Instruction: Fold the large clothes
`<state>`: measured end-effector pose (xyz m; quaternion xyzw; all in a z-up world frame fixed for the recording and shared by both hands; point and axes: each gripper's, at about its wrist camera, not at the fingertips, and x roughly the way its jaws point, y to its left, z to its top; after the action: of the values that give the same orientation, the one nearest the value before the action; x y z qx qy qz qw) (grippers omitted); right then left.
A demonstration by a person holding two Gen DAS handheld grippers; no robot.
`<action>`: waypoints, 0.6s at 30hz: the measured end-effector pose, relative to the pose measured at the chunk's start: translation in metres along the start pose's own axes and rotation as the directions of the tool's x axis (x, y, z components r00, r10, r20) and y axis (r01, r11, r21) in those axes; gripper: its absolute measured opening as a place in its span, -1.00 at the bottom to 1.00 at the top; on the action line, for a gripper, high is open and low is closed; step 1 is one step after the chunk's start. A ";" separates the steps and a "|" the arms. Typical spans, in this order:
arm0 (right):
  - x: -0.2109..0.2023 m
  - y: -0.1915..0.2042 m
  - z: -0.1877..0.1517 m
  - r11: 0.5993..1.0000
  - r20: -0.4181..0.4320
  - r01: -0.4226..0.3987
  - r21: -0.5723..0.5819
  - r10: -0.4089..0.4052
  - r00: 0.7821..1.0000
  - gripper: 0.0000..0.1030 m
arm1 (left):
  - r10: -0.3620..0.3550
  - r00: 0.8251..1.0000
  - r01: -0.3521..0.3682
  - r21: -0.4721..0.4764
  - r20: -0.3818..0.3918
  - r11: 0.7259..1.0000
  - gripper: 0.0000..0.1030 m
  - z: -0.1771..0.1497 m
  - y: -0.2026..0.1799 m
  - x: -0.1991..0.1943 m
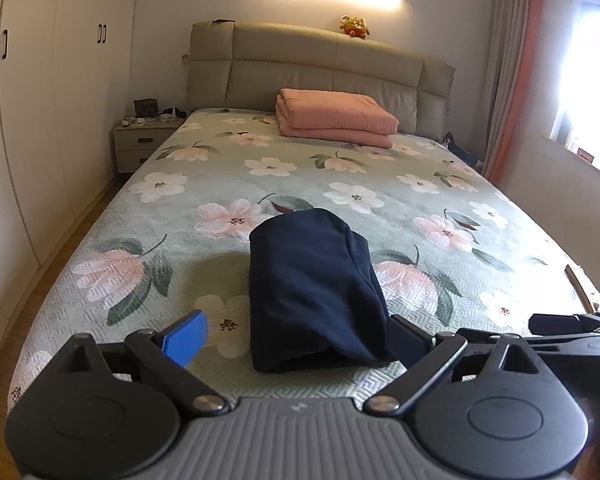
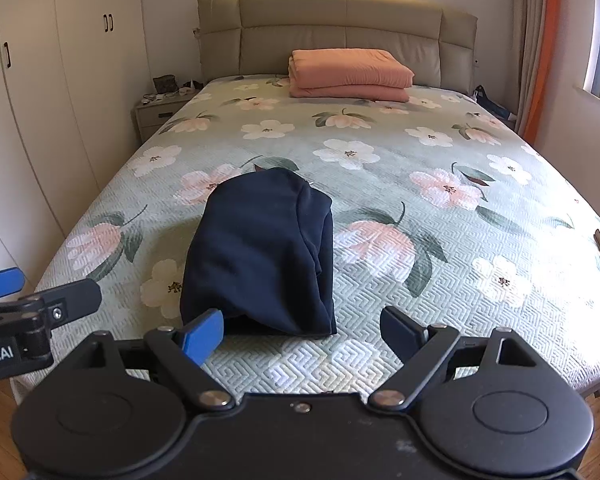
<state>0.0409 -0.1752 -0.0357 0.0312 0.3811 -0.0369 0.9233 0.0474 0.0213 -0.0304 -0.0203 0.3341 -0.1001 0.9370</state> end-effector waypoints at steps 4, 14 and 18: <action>0.002 0.000 -0.001 1.000 0.001 0.001 -0.001 -0.001 1.000 0.97 | 0.005 1.000 -0.005 0.004 -0.003 1.000 0.89 -0.001 0.000 0.000; 0.001 0.000 -0.001 1.000 -0.001 0.002 -0.002 -0.002 1.000 0.97 | 0.020 1.000 -0.020 0.004 -0.014 1.000 0.89 -0.002 0.002 0.002; 0.001 0.001 -0.001 1.000 -0.002 0.002 -0.002 -0.002 1.000 0.97 | 0.030 0.999 -0.030 -0.003 -0.022 1.000 0.89 -0.002 0.003 0.003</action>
<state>0.0411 -0.1740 -0.0369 0.0300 0.3820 -0.0376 0.9229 0.0495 0.0238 -0.0342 -0.0156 0.3446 -0.0855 0.9347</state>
